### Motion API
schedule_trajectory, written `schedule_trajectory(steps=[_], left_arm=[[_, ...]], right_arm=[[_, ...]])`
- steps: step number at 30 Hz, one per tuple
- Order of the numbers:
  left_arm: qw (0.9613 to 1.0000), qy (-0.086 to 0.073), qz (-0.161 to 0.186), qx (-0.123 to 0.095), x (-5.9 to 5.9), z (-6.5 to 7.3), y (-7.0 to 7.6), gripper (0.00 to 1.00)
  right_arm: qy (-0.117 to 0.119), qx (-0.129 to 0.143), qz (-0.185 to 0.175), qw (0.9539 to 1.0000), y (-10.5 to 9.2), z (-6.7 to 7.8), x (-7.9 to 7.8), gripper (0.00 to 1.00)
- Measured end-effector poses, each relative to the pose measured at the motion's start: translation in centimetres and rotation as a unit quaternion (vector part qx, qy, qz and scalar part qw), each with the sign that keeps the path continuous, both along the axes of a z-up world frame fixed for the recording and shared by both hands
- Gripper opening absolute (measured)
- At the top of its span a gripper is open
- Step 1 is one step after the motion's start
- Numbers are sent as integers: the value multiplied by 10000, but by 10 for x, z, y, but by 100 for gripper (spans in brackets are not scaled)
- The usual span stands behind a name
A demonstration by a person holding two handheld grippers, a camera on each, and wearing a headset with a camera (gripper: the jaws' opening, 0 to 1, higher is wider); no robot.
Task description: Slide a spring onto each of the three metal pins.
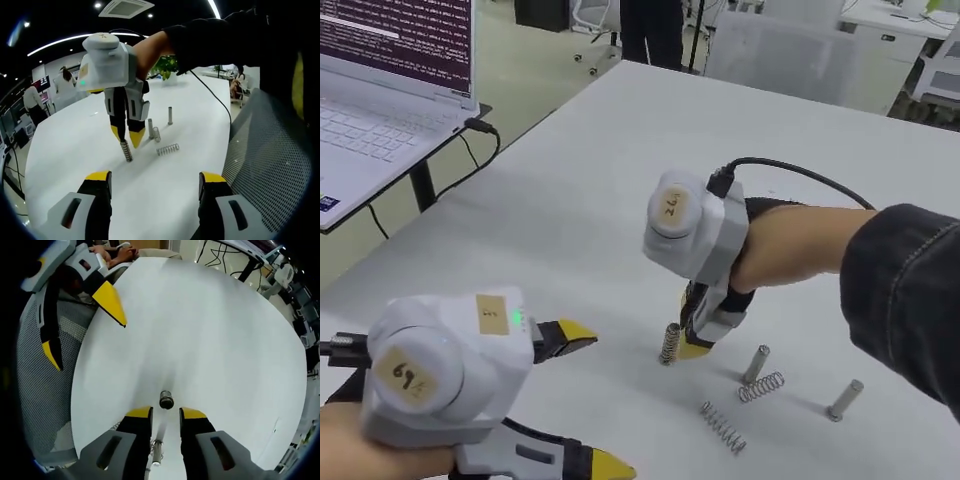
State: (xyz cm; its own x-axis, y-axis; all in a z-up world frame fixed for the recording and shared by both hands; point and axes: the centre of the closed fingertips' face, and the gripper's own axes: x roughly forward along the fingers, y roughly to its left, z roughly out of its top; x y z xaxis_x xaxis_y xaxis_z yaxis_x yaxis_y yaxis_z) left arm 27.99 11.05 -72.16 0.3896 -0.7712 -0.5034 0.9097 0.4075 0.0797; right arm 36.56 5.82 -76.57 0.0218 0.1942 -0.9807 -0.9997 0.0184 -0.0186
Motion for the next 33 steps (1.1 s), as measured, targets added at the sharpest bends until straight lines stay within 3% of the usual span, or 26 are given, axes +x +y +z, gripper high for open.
schedule_trajectory(steps=[10,21,27,33], left_arm=[[10000,10,-50,28,-1,-1,-1,67],[9998,4,-153,83,-2,-1,-4,66],[9997,9,-214,108,-3,-2,-5,66],[9996,17,-265,119,-5,-2,-6,65]], right_arm=[[-58,203,-212,9996,-7,11,-4,20],[-158,730,-449,9962,-7,36,-16,19],[-237,982,-500,9936,-7,46,-32,19],[-301,1053,-547,9925,-12,45,-50,19]])
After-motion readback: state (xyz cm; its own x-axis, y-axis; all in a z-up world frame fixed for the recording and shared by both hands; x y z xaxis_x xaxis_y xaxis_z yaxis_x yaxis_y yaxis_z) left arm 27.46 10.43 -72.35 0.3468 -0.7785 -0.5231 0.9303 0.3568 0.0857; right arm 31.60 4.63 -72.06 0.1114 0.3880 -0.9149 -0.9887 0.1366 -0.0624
